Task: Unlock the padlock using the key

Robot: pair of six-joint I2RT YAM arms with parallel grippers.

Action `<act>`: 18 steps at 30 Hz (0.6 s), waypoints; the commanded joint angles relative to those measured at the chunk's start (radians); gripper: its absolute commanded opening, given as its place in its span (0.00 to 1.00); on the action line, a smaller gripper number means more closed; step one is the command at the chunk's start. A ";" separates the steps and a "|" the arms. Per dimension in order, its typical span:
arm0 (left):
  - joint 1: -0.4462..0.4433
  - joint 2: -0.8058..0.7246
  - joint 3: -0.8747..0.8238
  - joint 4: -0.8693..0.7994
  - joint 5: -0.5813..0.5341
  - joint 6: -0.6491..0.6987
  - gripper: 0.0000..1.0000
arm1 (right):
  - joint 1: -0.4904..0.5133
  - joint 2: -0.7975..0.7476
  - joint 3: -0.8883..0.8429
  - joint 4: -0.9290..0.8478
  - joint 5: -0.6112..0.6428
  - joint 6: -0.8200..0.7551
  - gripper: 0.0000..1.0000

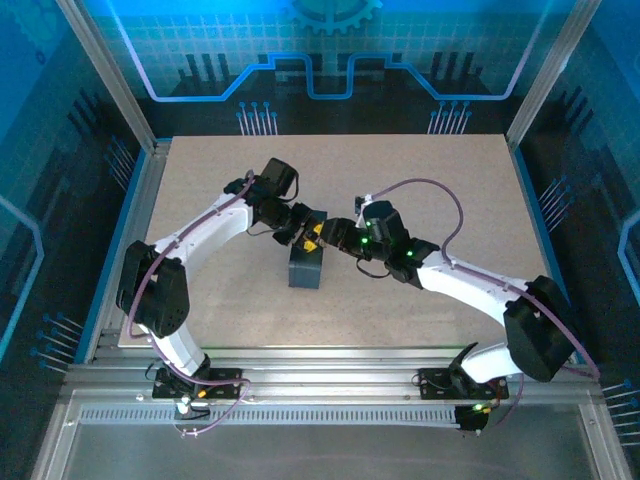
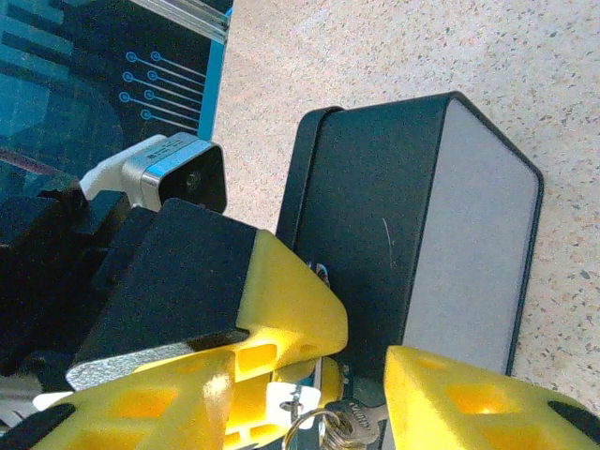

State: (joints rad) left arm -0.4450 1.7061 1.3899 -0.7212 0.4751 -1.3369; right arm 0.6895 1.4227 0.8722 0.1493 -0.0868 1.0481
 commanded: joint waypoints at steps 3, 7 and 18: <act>-0.012 -0.037 -0.008 0.046 0.078 -0.004 0.00 | 0.045 0.001 0.029 0.059 -0.033 -0.052 0.47; 0.009 -0.039 -0.020 0.055 0.092 -0.007 0.00 | 0.053 -0.047 -0.039 0.107 -0.031 -0.081 0.51; 0.006 -0.042 -0.004 0.036 0.093 0.008 0.00 | 0.054 0.011 -0.052 0.184 -0.017 -0.075 0.50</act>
State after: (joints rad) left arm -0.4347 1.7042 1.3819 -0.6937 0.5167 -1.3357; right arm 0.7349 1.4029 0.8051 0.2741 -0.1101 0.9855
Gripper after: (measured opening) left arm 0.306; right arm 0.502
